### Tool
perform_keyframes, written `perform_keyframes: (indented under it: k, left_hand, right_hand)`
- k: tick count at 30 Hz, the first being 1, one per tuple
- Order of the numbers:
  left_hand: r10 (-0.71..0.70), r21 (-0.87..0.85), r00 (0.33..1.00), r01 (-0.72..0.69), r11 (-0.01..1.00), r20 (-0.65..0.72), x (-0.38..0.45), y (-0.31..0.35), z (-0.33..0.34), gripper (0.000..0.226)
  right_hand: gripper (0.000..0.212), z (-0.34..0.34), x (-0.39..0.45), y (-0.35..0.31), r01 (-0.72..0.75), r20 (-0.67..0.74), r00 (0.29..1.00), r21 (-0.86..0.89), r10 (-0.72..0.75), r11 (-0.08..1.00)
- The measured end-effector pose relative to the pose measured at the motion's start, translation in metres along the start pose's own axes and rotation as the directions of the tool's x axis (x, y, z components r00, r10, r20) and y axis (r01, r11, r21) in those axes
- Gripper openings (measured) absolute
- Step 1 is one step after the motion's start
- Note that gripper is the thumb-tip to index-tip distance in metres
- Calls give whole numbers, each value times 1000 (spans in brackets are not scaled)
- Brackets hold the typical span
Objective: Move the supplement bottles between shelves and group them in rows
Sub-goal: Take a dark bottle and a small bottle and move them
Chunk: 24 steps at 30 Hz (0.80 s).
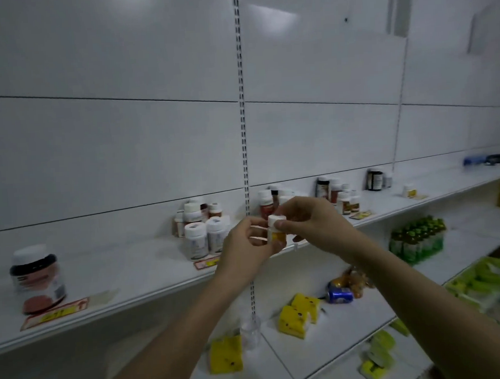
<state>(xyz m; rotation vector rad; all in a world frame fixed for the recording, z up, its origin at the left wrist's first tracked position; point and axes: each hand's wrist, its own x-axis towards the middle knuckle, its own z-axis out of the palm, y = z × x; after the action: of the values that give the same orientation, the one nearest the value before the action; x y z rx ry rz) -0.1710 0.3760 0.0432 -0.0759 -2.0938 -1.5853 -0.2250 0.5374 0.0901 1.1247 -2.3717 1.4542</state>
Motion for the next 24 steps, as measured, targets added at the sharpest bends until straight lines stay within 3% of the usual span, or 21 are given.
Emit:
perform_keyframes:
  k: [8, 15, 24]
  left_hand:
    - [29, 235, 971, -86, 968, 237, 35, 29, 157, 42]
    - [-11, 575, 944, -192, 795, 331, 65, 36, 236, 45]
    - [-67, 517, 904, -180, 837, 422, 119, 1, 338, 44]
  right_hand:
    - [19, -164, -43, 78, -115, -116, 988, -122, 101, 986]
    - [14, -251, -80, 138, -249, -233, 947, -106, 219, 963]
    - [18, -303, -69, 225, -364, -308, 896, -99, 319, 926]
